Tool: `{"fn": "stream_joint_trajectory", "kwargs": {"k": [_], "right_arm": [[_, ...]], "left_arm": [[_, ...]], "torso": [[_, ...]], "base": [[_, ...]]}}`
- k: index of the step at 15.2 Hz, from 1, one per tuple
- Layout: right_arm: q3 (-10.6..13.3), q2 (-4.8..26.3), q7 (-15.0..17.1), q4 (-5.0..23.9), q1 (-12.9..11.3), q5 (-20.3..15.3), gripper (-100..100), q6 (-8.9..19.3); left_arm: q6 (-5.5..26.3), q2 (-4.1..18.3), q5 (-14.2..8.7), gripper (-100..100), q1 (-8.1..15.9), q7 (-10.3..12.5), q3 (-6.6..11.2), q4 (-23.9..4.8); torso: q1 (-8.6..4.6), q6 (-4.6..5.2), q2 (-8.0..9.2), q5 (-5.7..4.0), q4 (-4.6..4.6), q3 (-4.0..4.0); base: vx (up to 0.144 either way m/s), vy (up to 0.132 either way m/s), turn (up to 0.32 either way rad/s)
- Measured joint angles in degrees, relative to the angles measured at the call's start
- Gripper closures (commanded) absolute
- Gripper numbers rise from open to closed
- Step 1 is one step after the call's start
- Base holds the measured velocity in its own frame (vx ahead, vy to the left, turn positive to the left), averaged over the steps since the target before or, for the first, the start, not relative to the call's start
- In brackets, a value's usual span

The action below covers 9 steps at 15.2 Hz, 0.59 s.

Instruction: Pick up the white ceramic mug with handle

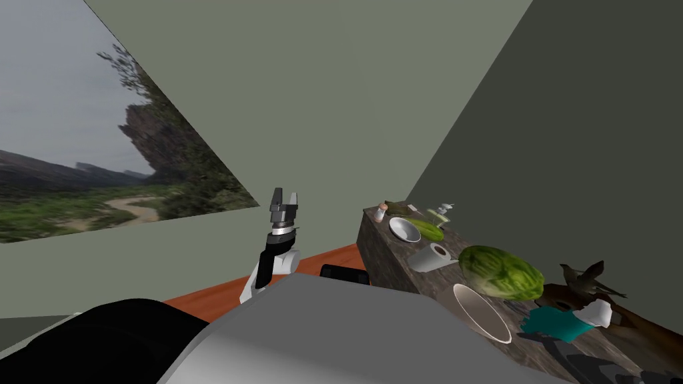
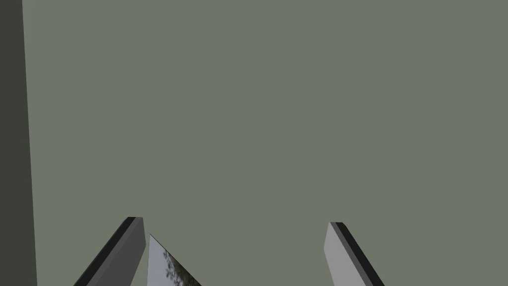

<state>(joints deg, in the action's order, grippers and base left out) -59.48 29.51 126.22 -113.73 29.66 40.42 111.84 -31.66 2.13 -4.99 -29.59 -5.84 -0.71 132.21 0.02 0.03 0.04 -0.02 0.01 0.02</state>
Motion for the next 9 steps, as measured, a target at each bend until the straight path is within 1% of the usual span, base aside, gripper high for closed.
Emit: {"fn": "stream_joint_trajectory", "kwargs": {"k": [3,4,9], "right_arm": [[0.83,-0.65,-1.55,1.81,-0.29,-1.29,-100,-2.15],[0.93,-0.69,-1.73,2.0,-0.33,-1.42,100,-2.44],[0.88,-0.72,-1.7,2.0,-0.4,-1.3,100,-2.42]], "left_arm": [[0.0,0.0,0.0,0,0.0,0.0,0.0,0.0],[0.0,0.0,0.0,0,0.0,0.0,0.0,0.0],[0.0,0.0,0.0,0,0.0,0.0,0.0,0.0]], "torso": [[0.11,-0.01,-0.06,0.03,-0.01,-0.04],[0.1,-0.01,-0.04,0.04,-0.01,-0.03],[0.03,-0.03,-0.04,0.0,-0.07,-0.06]], "base": [[0.027,0.021,-0.026],[0.007,0.006,-0.001],[-0.004,-0.001,0.006]]}}
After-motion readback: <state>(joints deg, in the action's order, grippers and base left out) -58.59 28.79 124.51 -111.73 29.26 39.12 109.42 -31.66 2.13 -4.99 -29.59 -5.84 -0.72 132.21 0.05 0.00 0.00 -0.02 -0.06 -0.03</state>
